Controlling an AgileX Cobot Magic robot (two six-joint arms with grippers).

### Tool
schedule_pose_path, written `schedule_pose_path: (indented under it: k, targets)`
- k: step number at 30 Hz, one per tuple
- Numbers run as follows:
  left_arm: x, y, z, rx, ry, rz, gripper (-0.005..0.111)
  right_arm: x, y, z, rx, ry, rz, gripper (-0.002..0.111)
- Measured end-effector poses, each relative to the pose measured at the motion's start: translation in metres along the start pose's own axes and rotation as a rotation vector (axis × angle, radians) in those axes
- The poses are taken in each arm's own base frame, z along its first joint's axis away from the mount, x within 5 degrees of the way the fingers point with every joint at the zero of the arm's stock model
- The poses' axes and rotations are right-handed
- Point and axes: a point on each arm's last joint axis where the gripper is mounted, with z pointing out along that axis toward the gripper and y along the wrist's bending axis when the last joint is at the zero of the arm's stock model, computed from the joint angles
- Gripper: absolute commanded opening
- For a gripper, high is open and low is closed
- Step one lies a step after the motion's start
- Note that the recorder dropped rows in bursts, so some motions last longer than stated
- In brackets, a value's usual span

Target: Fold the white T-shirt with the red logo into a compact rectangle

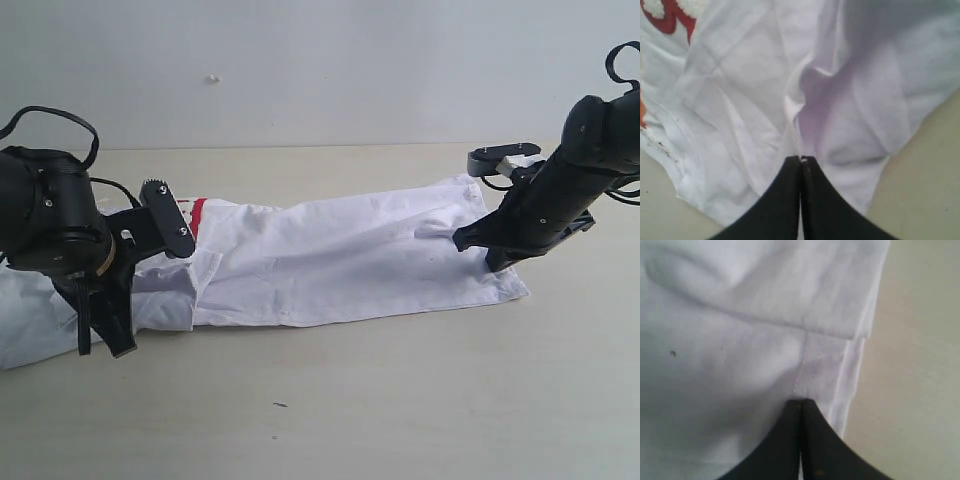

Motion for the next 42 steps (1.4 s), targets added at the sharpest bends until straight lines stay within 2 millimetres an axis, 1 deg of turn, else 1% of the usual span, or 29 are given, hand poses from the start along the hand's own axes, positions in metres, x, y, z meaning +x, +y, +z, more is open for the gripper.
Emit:
schedule_pose_path:
  k: [4, 6, 8, 9, 10, 12, 13, 14, 16, 17, 19, 23, 25, 26, 27, 28, 29, 31, 33, 37, 40, 42]
  targets:
    - [-0.002, 0.004, 0.0, -0.034, -0.013, 0.048, 0.0, 0.0, 0.0, 0.0, 0.0, 0.0, 0.0, 0.0]
    - [-0.006, 0.01, -0.003, -0.066, -0.031, 0.074, 0.0, 0.0, 0.0, 0.0, 0.0, 0.0, 0.0, 0.0]
    - [-0.016, 0.022, -0.008, -0.118, -0.065, 0.097, 0.0, 0.0, 0.0, 0.0, 0.0, 0.0, 0.0, 0.0]
    - [-0.022, 0.029, -0.012, -0.153, -0.09, 0.129, 0.0, 0.0, 0.0, 0.0, 0.0, 0.0, 0.0, 0.0]
    - [-0.025, 0.031, -0.014, -0.165, -0.106, 0.157, 0.0, 0.0, 0.0, 0.0, 0.0, 0.0, 0.0, 0.0]
    - [-0.03, 0.032, -0.015, -0.185, -0.135, 0.306, 0.0, 0.0, 0.0, 0.0, 0.0, 0.0, 0.0, 0.0]
    - [-0.03, 0.032, -0.015, -0.186, -0.138, 0.322, 0.001, 0.0, 0.0, 0.0, 0.0, 0.0, 0.0, 0.0]
    - [-0.031, 0.031, -0.013, -0.186, -0.137, 0.351, 0.005, 0.0, 0.0, 0.0, 0.0, 0.0, 0.0, 0.0]
    - [-0.032, 0.027, -0.005, -0.173, -0.125, 0.365, 0.019, 0.0, 0.0, 0.0, 0.0, 0.0, 0.0, 0.0]
    - [-0.032, 0.026, -0.002, -0.171, -0.125, 0.365, 0.026, 0.0, 0.0, 0.0, 0.0, 0.0, 0.0, 0.0]
    - [-0.034, 0.025, 0.003, -0.185, -0.133, 0.339, 0.029, 0.0, 0.0, 0.0, 0.0, 0.0, 0.0, 0.0]
    - [-0.036, 0.032, 0.003, -0.263, -0.147, 0.224, 0.029, 0.0, 0.0, 0.0, 0.0, 0.0, 0.0, 0.0]
    - [-0.034, 0.036, 0.002, -0.297, -0.139, 0.129, 0.029, 0.0, 0.0, 0.0, 0.0, 0.0, 0.0, 0.0]
    - [-0.033, 0.037, 0.001, -0.305, -0.138, 0.085, 0.027, 0.0, 0.0, 0.0, 0.0, 0.0, 0.0, 0.0]
    - [-0.033, 0.039, -0.002, -0.306, -0.143, 0.043, 0.02, 0.0, 0.0, 0.0, 0.0, 0.0, 0.0, 0.0]
    - [-0.032, 0.039, -0.004, -0.297, -0.146, 0.005, 0.013, 0.0, 0.0, 0.0, 0.0, 0.0, 0.0, 0.0]
    - [-0.031, 0.039, -0.006, -0.28, -0.148, -0.019, 0.001, 0.0, 0.0, 0.0, 0.0, 0.0, 0.0, 0.0]
    - [-0.03, 0.035, -0.01, -0.203, -0.151, -0.051, 0.0, 0.0, 0.0, 0.0, 0.0, 0.0, 0.0, 0.0]
    - [-0.03, 0.026, -0.01, -0.1, -0.143, -0.056, 0.0, 0.0, 0.0, 0.0, 0.0, 0.0, 0.0, 0.0]
    - [-0.028, 0.008, -0.008, 0.138, -0.147, -0.1, 0.0, 0.0, 0.0, 0.0, 0.0, 0.0, 0.0, 0.0]
    - [-0.027, 0.005, -0.008, 0.224, -0.162, -0.124, 0.0, 0.0, 0.0, 0.0, 0.0, 0.0, 0.0, 0.0]
    - [-0.027, 0.005, -0.007, 0.245, -0.166, -0.134, 0.0, 0.0, 0.0, 0.0, 0.0, 0.0, 0.0, 0.0]
